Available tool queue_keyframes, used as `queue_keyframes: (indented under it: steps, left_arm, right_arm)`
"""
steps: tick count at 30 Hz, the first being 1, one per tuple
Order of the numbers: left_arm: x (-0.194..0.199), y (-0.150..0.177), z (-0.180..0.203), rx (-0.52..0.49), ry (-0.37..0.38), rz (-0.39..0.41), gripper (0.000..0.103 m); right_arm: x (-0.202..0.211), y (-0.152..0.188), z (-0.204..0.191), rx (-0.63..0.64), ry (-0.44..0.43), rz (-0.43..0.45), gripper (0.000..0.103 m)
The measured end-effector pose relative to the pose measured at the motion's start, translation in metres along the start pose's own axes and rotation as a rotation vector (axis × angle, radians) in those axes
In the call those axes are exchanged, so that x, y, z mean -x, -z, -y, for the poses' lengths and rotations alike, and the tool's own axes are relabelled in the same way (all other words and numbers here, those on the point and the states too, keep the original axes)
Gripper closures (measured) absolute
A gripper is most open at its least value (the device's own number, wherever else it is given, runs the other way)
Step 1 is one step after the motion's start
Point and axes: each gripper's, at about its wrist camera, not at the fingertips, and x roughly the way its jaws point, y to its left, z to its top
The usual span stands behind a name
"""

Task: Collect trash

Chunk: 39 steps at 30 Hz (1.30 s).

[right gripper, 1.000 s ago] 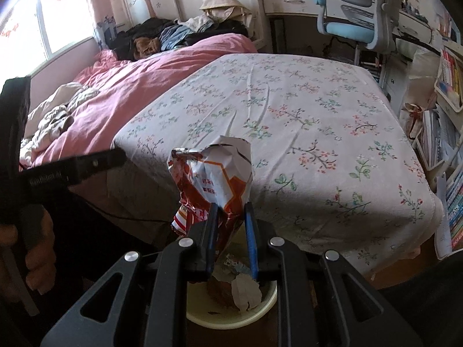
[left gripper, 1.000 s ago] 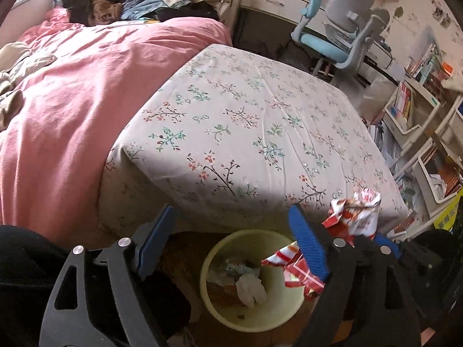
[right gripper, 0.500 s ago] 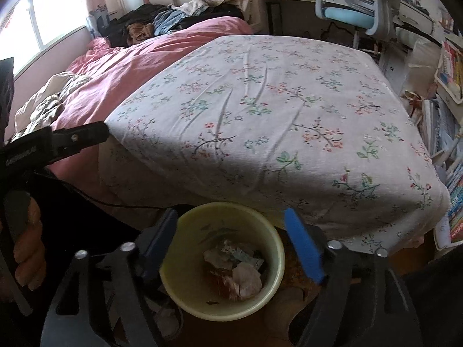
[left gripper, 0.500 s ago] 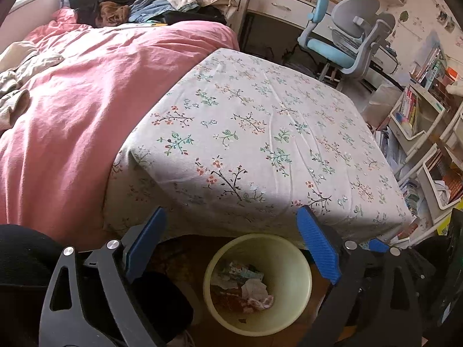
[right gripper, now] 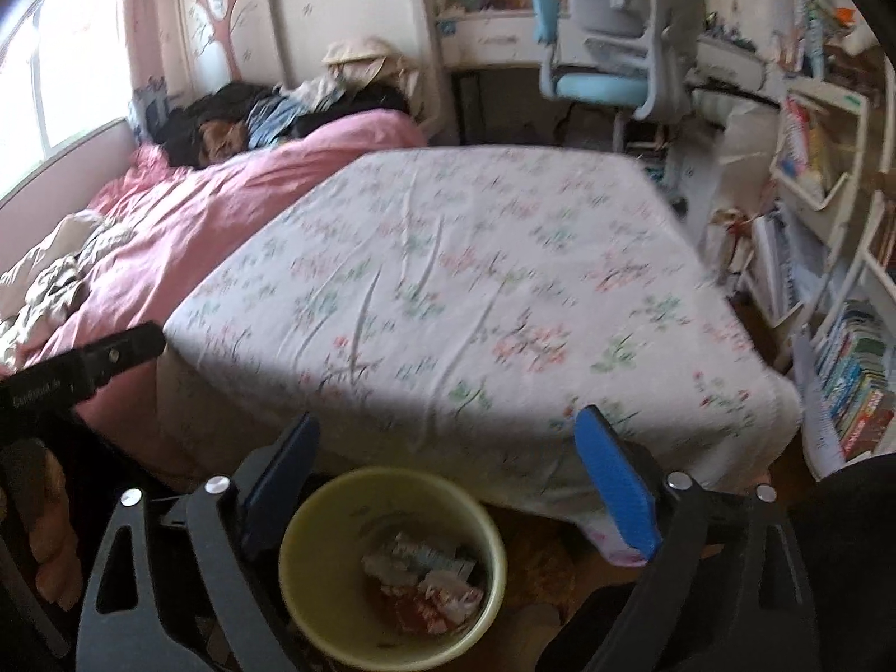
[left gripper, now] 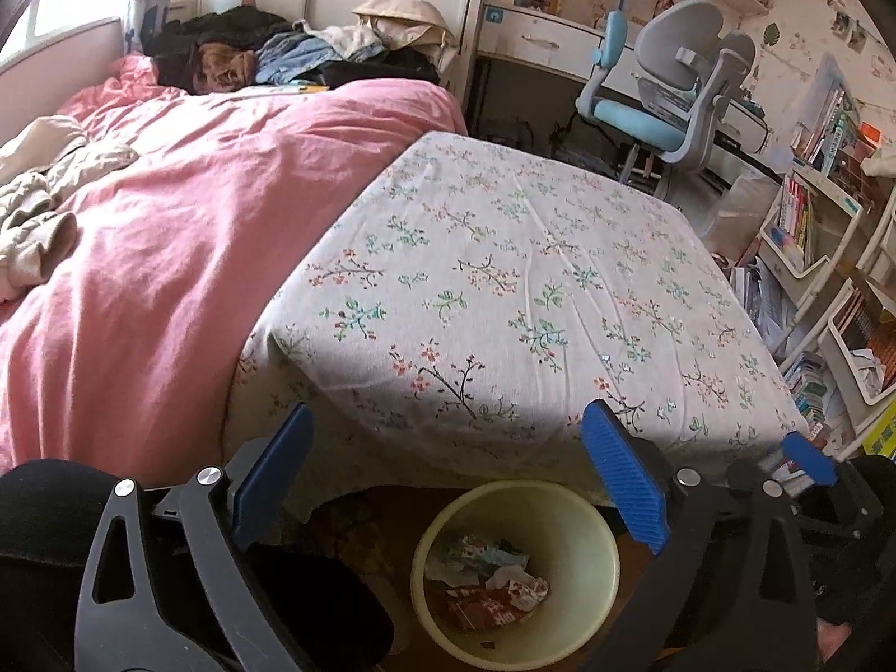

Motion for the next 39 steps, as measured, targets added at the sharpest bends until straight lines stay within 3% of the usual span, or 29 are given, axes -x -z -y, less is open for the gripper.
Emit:
queue_keyframes:
  steps: [39]
  left_arm:
    - [-0.0044,-0.0003,0.0103,-0.064,-0.066,-0.01,0.007]
  right_arm:
    - [0.0029,-0.0023,-0.0049,0.031,0.045,0.036,0.011]
